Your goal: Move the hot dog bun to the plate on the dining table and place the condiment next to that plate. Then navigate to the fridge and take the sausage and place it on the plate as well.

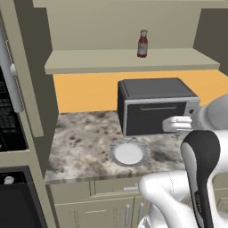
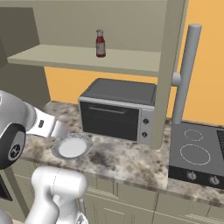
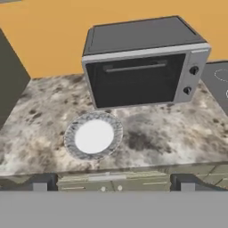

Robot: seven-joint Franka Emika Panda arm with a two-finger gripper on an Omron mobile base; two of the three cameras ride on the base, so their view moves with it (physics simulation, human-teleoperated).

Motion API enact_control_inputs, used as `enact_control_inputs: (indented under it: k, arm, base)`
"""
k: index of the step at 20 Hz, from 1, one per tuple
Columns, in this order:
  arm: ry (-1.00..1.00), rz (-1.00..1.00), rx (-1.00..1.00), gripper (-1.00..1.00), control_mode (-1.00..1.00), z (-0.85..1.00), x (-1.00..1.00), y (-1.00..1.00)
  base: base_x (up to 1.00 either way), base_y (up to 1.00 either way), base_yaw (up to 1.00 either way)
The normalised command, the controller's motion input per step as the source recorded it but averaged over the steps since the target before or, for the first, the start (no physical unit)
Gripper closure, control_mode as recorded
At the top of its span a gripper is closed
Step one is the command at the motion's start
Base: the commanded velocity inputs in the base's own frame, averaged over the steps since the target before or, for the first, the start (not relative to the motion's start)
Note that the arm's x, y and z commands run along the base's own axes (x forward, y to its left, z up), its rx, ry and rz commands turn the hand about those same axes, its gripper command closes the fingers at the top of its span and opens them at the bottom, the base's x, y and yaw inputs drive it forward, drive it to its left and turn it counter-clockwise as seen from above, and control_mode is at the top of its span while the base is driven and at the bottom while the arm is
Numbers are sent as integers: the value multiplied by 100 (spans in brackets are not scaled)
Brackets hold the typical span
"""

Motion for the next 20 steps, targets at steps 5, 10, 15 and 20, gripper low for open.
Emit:
enact_control_inputs:
  k: [5,10,15,20]
  arm:
    - [-34,0,-2,-100,-100,99,7,-2]
    - [-23,-5,-6,-100,-100,66,31,0]
    - [-21,0,-1,-100,-100,28,42,0]
    - [-9,2,0,-100,-100,29,33,-18]
  base:
    - [0,0,0]
    - [0,0,0]
    - [0,0,0]
    - [0,0,0]
